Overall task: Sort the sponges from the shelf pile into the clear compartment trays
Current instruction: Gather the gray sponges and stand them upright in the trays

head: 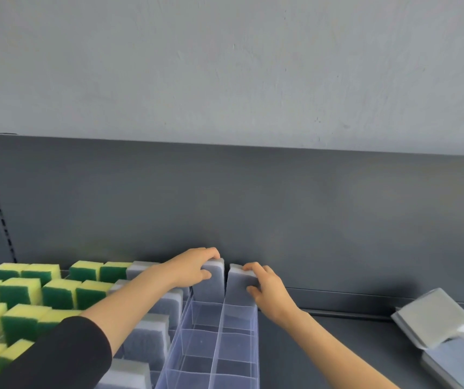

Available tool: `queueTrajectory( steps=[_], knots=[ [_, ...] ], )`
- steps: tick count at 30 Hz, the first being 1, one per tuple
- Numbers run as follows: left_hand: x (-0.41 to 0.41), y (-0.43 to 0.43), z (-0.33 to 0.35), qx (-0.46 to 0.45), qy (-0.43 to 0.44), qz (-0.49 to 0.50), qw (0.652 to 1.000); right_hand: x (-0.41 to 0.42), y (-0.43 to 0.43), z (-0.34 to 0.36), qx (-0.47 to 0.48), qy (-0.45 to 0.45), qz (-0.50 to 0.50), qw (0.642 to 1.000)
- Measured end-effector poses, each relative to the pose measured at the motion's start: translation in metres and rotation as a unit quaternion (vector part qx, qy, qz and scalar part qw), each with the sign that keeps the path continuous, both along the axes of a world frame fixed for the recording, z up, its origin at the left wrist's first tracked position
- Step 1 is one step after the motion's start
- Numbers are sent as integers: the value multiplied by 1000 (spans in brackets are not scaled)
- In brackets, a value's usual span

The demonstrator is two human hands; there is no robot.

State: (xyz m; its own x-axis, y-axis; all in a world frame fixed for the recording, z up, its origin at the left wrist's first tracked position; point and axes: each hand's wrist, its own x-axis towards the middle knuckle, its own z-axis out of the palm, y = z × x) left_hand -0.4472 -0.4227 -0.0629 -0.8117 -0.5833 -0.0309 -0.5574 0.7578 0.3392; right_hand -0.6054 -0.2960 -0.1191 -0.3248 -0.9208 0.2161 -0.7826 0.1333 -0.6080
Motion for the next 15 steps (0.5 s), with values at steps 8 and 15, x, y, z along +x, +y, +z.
queueTrajectory(
  steps=[8,15],
  knots=[
    [-8,9,-13,-45,-111,7,993,5,3,-10,2,32,3,999],
    [-5,16,-3,-104,-130,5,986,0,24,1,-5,37,2,999]
  ],
)
